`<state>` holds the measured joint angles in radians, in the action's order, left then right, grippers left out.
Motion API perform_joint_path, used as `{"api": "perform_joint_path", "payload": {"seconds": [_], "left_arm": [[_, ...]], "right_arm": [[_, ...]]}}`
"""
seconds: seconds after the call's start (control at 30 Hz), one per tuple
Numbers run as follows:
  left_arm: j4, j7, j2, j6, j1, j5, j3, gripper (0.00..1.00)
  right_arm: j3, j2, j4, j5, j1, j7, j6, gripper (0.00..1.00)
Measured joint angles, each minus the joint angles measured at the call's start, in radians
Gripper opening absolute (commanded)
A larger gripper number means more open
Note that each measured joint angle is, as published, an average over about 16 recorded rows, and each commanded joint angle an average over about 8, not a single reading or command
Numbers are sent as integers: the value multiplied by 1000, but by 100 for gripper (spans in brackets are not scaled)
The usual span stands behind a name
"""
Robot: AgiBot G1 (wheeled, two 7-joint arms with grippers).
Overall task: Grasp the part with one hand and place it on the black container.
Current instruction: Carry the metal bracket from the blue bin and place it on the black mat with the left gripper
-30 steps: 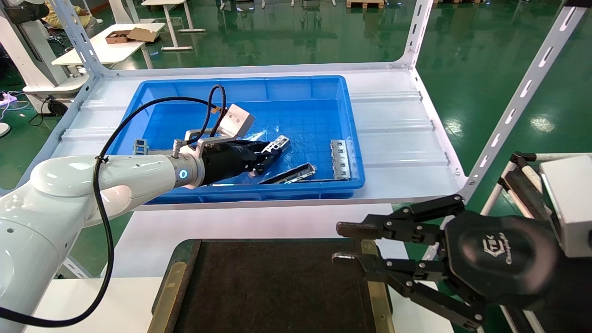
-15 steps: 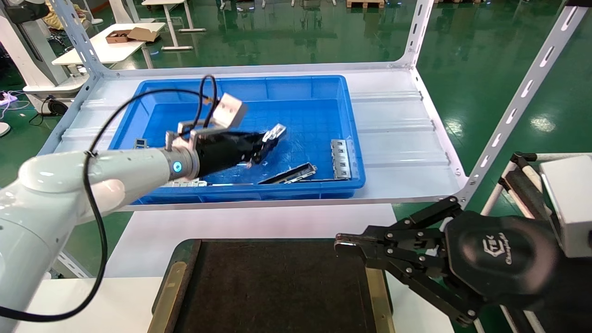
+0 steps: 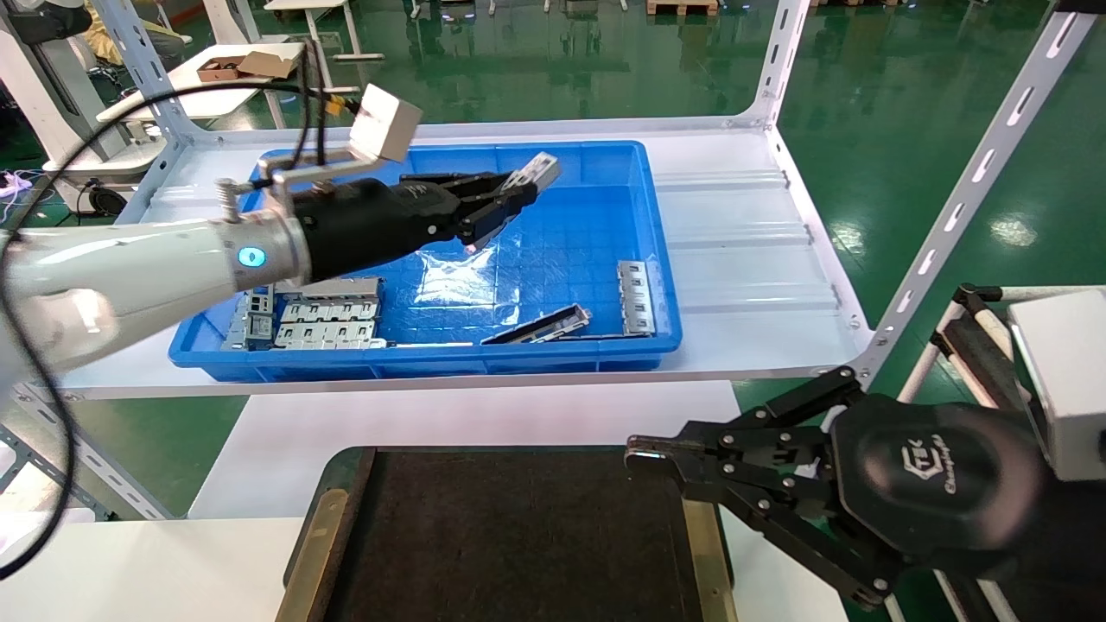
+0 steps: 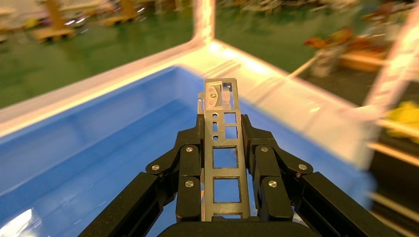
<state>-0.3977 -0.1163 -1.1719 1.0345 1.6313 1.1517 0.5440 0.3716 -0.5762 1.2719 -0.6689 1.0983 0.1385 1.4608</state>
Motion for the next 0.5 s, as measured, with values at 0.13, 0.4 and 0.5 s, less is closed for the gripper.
{"api": "perform_joint_path", "payload": {"seconds": [0.13,0.4,0.5], "left_arm": [[-128,-46,67,82,-42,-34,-11,0],[-491,-195,225,145,-196,-93,-30,0],[-636,-261,285,128,-270,-109,-36,0]], "right_arm": [[0,0,0,0,0,0,0,0],[0,0,0,0,0,0,0,0],[0,0,0,0,0,0,0,0]]}}
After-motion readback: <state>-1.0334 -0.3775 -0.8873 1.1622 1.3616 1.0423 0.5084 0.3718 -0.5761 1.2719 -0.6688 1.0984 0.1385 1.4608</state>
